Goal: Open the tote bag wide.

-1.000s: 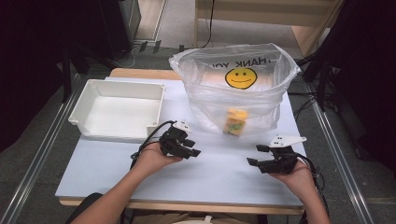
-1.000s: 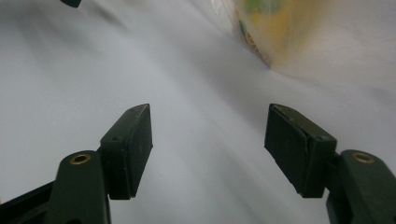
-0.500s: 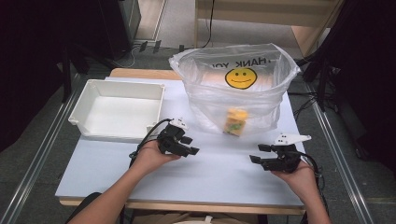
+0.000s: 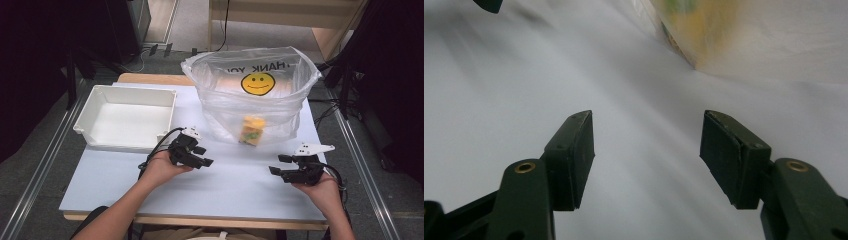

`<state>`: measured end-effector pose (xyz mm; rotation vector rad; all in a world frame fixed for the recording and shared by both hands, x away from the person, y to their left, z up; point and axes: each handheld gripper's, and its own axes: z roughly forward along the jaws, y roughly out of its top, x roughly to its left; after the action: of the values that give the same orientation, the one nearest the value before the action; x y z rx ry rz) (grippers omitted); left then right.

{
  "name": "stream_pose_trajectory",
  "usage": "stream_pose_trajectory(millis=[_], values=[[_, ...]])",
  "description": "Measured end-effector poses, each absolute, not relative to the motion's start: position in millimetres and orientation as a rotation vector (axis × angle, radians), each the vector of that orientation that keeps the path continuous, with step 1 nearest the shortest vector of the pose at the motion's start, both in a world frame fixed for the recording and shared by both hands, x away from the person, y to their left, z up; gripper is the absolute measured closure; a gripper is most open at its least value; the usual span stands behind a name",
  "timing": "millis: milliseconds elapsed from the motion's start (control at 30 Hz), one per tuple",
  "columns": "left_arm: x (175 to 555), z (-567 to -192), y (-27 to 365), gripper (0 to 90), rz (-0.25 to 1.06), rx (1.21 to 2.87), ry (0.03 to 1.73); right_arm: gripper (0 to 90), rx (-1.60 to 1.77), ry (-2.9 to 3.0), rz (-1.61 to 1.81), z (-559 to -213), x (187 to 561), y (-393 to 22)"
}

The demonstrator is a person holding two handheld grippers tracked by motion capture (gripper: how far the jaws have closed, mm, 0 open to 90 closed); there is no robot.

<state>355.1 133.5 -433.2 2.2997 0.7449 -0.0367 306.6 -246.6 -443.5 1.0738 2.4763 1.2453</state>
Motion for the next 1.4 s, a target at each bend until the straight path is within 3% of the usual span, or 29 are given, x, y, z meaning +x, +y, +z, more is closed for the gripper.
stream_pose_trajectory(millis=[1067,1400], values=[[357,-431,135,46.2,-0.053,2.282,0.757,41.1,1.091,2.475,1.232,-440,305,-253],[362,-412,134,50.6,-0.101,2.276,0.741,43.5,1.133,2.455,1.226,-430,305,-261]])
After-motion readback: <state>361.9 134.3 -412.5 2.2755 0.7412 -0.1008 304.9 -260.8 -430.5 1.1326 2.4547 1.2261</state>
